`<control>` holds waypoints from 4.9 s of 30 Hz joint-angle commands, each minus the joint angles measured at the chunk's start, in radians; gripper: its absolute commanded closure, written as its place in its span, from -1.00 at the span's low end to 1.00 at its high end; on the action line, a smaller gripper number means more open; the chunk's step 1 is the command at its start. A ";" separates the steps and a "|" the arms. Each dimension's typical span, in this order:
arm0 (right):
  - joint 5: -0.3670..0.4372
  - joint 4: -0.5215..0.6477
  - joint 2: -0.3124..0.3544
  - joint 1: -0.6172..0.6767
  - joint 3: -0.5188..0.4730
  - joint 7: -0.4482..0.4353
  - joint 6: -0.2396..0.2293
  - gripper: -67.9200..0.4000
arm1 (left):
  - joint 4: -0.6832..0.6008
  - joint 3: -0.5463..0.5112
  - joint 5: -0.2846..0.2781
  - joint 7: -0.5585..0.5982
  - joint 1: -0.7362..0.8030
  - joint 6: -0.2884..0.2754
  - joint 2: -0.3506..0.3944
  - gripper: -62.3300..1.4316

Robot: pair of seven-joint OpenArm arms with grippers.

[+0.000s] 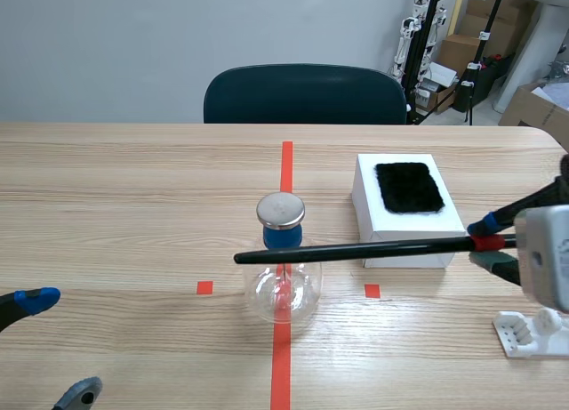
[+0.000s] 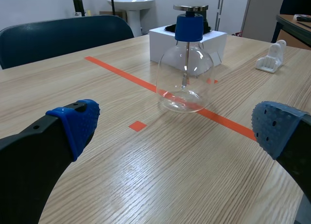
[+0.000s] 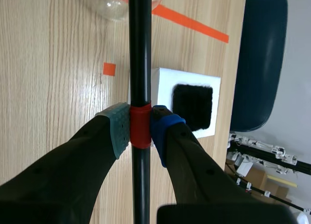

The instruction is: Do the electroscope experiment. put the rod down on the box

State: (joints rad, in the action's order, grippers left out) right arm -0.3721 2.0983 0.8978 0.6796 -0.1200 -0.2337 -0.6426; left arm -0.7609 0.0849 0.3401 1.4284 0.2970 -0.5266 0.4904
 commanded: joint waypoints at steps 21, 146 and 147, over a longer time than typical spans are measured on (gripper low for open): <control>0.901 -0.303 0.034 -0.250 0.056 0.250 0.169 0.87 | -0.005 -0.006 -0.006 0.014 0.002 -0.004 0.009 -1.00; 0.925 -1.025 -0.349 -0.893 0.383 1.170 0.598 -0.79 | -0.005 -0.006 -0.003 0.014 0.002 -0.008 0.009 -1.00; 0.925 -1.025 -0.349 -0.893 0.383 1.170 0.598 -0.79 | -0.005 -0.006 -0.003 0.014 0.002 -0.008 0.009 -1.00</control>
State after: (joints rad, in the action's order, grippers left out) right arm 0.5499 1.0607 0.5320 -0.1989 0.2642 0.9432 -0.0448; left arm -0.7609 0.0849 0.3466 1.4254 0.2970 -0.5282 0.4904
